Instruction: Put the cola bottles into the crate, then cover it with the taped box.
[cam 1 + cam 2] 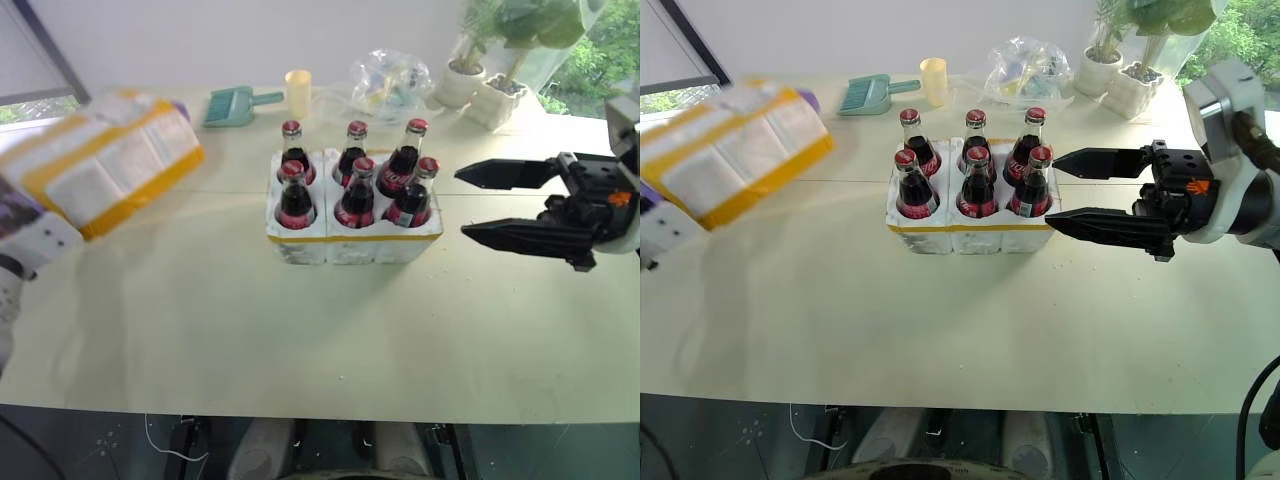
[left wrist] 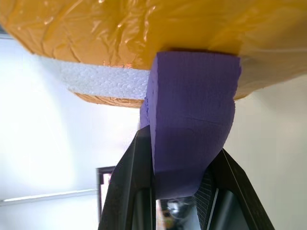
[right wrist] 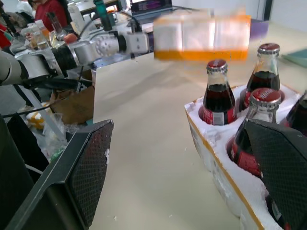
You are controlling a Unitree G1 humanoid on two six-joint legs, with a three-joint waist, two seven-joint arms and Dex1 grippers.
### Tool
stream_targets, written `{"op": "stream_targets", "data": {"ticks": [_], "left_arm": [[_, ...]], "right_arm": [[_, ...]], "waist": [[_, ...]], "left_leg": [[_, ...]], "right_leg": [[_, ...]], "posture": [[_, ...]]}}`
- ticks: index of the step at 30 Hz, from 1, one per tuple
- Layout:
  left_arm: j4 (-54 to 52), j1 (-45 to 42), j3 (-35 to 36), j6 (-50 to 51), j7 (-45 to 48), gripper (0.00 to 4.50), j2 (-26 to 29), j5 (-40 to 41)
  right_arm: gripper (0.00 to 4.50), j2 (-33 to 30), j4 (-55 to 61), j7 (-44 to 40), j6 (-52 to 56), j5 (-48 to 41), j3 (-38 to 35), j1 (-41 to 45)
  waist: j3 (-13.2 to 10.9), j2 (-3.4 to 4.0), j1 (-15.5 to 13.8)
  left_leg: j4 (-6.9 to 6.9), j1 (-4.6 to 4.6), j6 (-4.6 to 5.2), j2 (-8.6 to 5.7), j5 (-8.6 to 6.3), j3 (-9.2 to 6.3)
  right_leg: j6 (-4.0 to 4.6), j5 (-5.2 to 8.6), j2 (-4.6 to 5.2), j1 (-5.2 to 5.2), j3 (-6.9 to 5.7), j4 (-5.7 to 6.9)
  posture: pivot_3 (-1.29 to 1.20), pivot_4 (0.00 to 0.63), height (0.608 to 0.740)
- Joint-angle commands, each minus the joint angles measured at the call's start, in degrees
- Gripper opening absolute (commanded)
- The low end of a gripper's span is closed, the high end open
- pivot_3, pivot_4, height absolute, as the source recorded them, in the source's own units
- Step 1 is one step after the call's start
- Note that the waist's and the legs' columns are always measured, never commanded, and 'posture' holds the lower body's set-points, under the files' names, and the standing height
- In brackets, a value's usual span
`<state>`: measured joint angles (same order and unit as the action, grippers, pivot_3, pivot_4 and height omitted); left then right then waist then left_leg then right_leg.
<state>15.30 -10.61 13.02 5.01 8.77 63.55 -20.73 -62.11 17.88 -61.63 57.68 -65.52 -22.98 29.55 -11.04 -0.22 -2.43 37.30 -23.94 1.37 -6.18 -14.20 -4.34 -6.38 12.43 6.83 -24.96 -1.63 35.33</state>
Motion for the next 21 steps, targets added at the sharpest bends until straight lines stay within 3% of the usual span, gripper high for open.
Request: {"op": "stream_targets", "data": {"ticks": [1,8,14,21], "left_arm": [[-4.53,-6.28,2.69,-4.19,3.05,0.70,3.48,2.60],[-16.68,-19.92,-3.12,-8.27,17.69,0.70,-0.35,13.53],[-20.78,-25.57,-9.71,-9.41,24.86,0.70,-3.88,13.24],[-14.57,-31.99,-15.56,-19.10,28.67,0.70,-6.75,10.26]], "right_arm": [[4.50,-1.00,0.60,-0.79,-3.54,3.66,-0.27,-1.08],[4.50,0.03,0.07,0.37,-4.01,4.64,-0.47,-2.72],[4.50,0.32,0.13,0.91,-4.34,4.89,-1.25,-4.33],[4.50,1.56,1.03,3.00,-4.49,4.42,-2.23,-5.32]], "waist": [[0.00,0.00,0.01],[0.01,0.01,0.36],[0.01,0.00,0.47],[0.00,-0.01,0.23]], "left_leg": [[0.01,-0.02,0.00,-0.03,0.00,0.01],[0.01,-0.08,0.11,-0.04,0.07,0.04],[0.05,-0.08,0.12,-0.01,0.14,0.06],[0.22,-0.08,0.14,-0.03,0.14,0.06]], "right_leg": [[0.00,0.00,0.02,0.00,0.00,-0.01],[-0.06,-0.04,0.02,-0.05,0.00,0.02],[-0.03,-0.05,-0.04,-0.10,0.00,0.17],[-0.03,-0.07,-0.05,-0.02,-0.05,0.21]], "posture": [[0.00,0.150,0.740],[0.00,0.150,0.740],[0.00,0.150,0.740],[0.00,0.150,0.740]]}}
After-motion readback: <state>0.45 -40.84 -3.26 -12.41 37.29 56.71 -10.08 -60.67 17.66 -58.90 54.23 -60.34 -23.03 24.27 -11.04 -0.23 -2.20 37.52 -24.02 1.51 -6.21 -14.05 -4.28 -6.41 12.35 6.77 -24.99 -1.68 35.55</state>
